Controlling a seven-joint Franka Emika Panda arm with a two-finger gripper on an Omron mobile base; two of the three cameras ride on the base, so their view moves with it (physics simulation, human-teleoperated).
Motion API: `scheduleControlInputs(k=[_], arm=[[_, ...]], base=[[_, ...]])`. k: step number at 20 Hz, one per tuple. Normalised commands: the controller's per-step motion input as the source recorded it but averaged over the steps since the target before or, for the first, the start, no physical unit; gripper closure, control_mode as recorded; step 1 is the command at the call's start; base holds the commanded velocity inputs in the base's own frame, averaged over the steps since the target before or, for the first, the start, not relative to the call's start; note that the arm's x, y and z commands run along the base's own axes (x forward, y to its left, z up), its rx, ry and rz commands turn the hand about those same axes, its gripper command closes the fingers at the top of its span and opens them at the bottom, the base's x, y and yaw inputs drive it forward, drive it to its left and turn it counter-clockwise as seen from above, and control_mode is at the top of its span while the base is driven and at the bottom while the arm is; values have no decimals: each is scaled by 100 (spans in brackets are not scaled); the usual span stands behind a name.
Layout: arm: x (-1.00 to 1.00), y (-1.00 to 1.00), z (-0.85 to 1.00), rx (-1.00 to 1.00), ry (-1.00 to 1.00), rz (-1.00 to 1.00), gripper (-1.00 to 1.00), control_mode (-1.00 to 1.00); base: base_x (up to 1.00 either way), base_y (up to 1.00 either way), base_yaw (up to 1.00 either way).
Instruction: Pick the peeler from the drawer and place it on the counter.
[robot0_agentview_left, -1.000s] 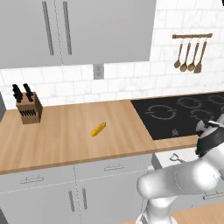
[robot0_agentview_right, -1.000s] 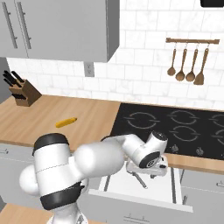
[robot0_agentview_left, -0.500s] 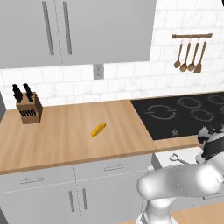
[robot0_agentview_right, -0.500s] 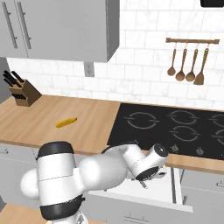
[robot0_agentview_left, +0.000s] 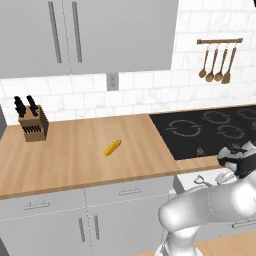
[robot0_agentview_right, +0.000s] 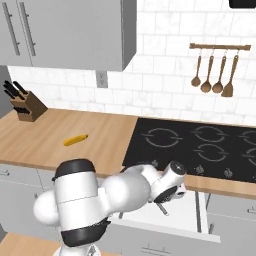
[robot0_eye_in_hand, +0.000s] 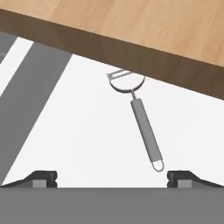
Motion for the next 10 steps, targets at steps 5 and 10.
scheduleControlInputs(k=[5,10], arm=[[14,-1,-43,0,0,0,-100,-100],[3,-19,-28,2,0,0,-100,-100]], base=[[0,0,0],[0,0,0]])
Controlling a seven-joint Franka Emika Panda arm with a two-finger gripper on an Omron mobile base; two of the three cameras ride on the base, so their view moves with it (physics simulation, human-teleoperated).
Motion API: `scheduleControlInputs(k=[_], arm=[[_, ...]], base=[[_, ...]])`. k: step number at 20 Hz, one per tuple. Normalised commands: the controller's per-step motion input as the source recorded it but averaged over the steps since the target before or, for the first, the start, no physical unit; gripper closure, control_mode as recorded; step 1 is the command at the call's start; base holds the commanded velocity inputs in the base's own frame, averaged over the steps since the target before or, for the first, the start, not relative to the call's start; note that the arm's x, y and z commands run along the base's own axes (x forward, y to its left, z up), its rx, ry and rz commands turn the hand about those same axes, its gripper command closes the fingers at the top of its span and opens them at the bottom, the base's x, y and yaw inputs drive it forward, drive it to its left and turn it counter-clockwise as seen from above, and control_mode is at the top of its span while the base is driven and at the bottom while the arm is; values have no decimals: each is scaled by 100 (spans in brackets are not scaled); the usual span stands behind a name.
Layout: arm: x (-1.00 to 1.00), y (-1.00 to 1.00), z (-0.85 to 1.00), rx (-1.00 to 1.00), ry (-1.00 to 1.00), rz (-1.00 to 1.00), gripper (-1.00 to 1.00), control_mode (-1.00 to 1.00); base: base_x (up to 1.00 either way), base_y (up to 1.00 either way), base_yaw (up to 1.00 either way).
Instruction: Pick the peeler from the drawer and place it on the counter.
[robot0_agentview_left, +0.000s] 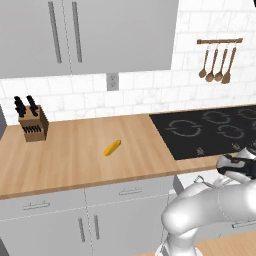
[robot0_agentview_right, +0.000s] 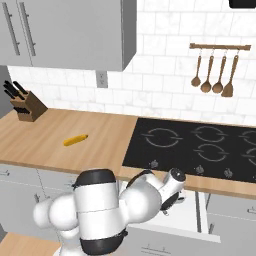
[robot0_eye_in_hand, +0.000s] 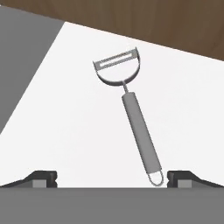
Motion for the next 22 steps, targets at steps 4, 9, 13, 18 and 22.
scheduleControlInputs(k=[4,9,13,18,22], arm=[[6,-20,-17,1,2,0,-100,-100],[0,-8,-30,0,2,0,-100,-100],[1,0,-25,0,0,0,-100,-100],[0,0,-23,0,0,0,-100,-100],[0,0,-19,0,-2,0,-100,-100]], base=[[0,0,0],[0,0,0],[0,0,0],[0,0,0],[0,0,0]])
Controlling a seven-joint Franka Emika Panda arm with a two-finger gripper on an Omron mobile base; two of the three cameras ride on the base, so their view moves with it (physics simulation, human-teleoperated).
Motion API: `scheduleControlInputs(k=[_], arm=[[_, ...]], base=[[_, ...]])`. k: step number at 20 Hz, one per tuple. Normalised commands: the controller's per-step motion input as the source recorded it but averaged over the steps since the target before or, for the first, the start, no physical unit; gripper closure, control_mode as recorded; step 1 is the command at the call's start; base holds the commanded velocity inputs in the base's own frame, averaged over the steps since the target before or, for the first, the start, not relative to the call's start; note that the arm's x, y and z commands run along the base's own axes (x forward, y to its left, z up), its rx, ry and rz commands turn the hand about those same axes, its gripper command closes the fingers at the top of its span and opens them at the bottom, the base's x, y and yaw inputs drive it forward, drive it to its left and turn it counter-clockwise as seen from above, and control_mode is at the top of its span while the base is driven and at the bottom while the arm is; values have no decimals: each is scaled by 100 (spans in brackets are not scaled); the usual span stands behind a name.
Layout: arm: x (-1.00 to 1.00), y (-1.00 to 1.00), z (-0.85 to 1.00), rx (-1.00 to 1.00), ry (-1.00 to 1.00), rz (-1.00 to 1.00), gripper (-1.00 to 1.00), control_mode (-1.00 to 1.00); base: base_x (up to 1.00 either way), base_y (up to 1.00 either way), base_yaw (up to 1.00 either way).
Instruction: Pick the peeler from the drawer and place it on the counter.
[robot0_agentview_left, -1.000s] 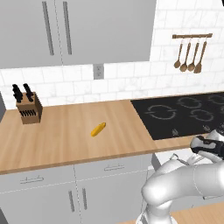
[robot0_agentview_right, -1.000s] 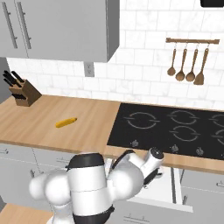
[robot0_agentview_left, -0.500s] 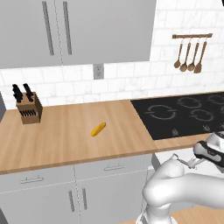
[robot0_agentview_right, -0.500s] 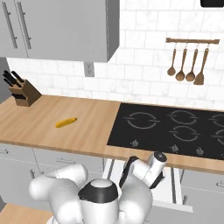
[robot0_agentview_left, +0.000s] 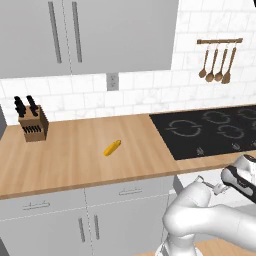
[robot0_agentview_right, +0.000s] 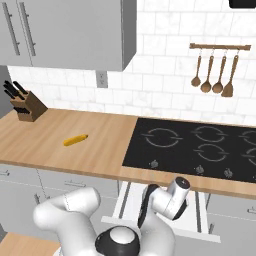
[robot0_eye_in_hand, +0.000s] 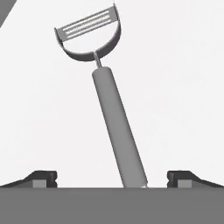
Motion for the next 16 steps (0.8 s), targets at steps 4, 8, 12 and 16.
scheduleControlInputs(k=[4,8,12,16], arm=[[1,0,-14,0,-6,0,-100,-100],[1,0,-16,0,-5,0,-100,-100],[2,5,-18,0,-5,0,-100,-100],[0,17,-46,0,0,1,100,-100]], base=[[0,0,0],[0,0,0],[0,0,0],[0,0,0]])
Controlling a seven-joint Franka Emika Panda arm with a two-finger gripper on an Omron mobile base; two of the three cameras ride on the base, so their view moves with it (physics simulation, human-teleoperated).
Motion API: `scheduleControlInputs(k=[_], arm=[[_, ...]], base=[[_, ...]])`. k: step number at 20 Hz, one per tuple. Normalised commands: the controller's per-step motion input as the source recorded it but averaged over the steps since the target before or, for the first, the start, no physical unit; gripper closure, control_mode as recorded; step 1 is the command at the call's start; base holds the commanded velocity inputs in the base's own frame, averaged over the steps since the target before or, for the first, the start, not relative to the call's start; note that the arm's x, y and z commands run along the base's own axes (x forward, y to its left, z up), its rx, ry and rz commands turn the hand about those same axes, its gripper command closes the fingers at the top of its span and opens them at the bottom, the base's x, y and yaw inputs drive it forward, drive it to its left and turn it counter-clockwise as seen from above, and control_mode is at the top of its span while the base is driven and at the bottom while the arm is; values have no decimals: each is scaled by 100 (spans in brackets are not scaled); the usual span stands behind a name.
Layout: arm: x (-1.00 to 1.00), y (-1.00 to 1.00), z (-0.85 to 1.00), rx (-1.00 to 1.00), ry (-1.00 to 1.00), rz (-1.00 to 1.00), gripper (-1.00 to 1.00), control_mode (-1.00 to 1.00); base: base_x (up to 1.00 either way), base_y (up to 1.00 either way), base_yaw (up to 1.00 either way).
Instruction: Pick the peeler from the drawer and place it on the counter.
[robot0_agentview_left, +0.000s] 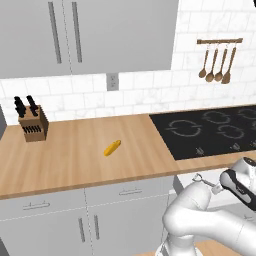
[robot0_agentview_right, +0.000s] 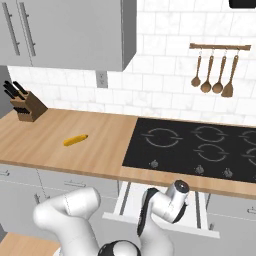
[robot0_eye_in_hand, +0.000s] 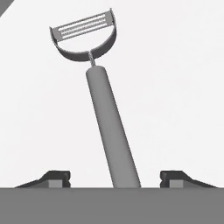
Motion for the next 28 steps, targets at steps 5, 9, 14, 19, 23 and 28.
scheduleControlInputs(k=[5,9,14,19,23,28], arm=[[-5,6,-27,0,0,5,100,-100],[-34,1,-14,0,9,10,100,-100],[-42,3,-10,0,2,9,100,-100],[-53,0,20,0,-15,5,100,-100],[-48,0,56,-4,-16,9,100,-100],[-45,0,71,-12,-2,11,100,-100]], base=[[0,0,0],[0,0,0],[0,0,0],[0,0,0],[0,0,0],[0,0,0]])
